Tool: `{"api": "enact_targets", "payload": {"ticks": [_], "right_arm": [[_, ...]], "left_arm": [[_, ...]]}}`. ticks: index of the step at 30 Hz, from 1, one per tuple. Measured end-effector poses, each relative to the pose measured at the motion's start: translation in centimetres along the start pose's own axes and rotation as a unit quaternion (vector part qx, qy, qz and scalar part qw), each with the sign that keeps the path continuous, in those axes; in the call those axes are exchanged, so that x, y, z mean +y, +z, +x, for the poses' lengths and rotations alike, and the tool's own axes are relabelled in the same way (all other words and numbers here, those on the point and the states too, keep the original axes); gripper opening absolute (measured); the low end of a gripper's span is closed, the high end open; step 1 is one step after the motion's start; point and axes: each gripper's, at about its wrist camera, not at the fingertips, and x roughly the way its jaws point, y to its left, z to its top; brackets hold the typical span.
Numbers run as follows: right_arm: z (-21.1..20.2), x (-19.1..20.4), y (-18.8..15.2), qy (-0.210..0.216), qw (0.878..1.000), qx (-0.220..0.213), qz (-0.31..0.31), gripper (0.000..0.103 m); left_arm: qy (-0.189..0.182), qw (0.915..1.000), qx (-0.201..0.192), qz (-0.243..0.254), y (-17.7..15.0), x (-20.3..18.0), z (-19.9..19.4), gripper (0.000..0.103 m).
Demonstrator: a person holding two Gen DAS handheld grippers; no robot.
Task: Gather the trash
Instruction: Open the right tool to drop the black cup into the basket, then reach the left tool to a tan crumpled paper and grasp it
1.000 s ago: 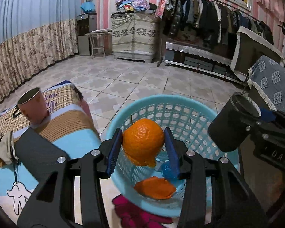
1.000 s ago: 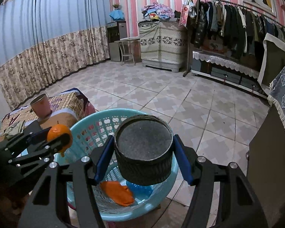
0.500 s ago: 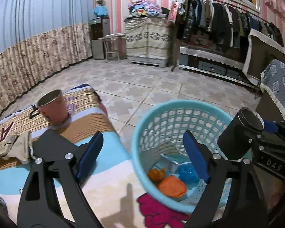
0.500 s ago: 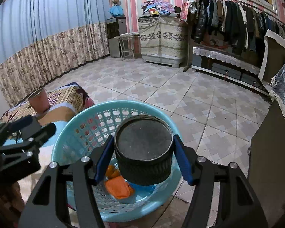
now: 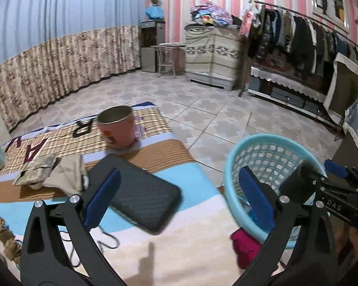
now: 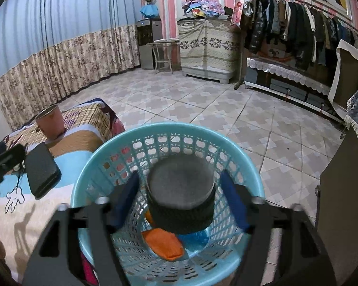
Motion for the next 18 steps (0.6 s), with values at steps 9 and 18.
{"api": "enact_targets", "payload": {"ticks": [9, 18], "right_arm": [[-1.0, 2.2, 0.2, -0.008, 1.0, -0.007, -0.01, 0.092], [-3.4, 9.0, 0.5, 0.036, 0.998, -0.018, -0.048, 0.092]], "left_arm": [[0.024, 0.999, -0.002, -0.037, 0.1, 4.5, -1.2, 0.097], [0.068, 0.9965, -0.017, -0.047, -0.3, 9.8, -4.3, 0.097]]}}
